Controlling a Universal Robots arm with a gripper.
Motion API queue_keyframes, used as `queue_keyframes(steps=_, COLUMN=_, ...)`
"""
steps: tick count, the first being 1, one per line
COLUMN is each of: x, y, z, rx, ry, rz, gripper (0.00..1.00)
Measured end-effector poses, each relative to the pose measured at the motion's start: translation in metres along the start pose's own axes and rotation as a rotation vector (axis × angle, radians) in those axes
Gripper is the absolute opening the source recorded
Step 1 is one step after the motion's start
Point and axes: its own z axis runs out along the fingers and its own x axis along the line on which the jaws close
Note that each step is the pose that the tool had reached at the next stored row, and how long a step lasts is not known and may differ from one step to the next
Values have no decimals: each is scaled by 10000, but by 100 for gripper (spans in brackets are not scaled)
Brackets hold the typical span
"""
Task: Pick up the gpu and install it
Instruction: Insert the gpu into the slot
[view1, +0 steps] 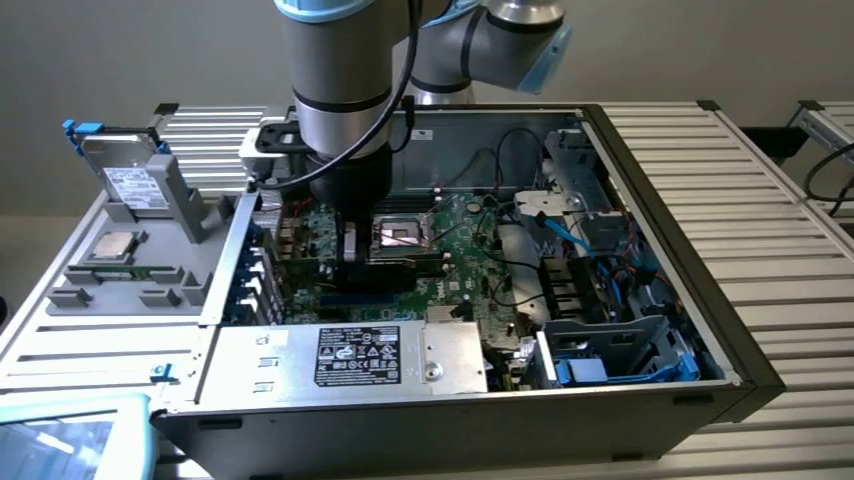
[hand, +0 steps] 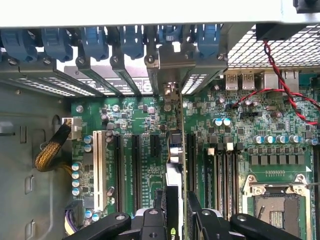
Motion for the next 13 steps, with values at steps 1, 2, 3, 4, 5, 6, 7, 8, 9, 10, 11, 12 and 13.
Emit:
queue_keyframes(steps=1, x=0, y=0, z=0, rx=-1, ry=1, rz=0, gripper=27)
queue_keyframes(steps=2, x=0, y=0, z=0, rx=0, ry=-1, rz=1, gripper=27)
queue_keyframes(steps=3, x=0, y=0, z=0, rx=-1, ry=-2, rz=1, gripper=27)
queue_keyframes(steps=4, x=0, y=0, z=0, rx=0, ry=-3, rz=0, gripper=27)
queue_keyframes(steps=5, x=0, y=0, z=0, rx=0, ry=-4, rz=0, gripper=27)
queue_keyframes(steps=6, x=0, y=1, z=0, rx=-1, ry=-7, rz=0, gripper=27)
queue_keyframes(steps=7, x=0, y=1, z=-1, rx=-3, ry=-20, rz=3, gripper=27)
queue_keyframes(steps=8, x=0, y=1, z=-1, rx=-6, ry=-38, rz=6, gripper=27)
queue_keyframes(steps=9, x=0, y=1, z=-1, rx=-6, ry=-58, rz=8, gripper=27)
queue_keyframes(steps=10, x=0, y=1, z=0, rx=-6, ry=-74, rz=11, gripper=27)
queue_keyframes(steps=11, x=-1, y=0, z=0, rx=-5, ry=-82, rz=11, gripper=27)
queue_keyframes(steps=12, x=-1, y=0, z=0, rx=-6, ry=-85, rz=12, gripper=27)
queue_keyframes(steps=13, x=1, y=1, z=0, rx=-6, ry=-89, rz=15, gripper=27)
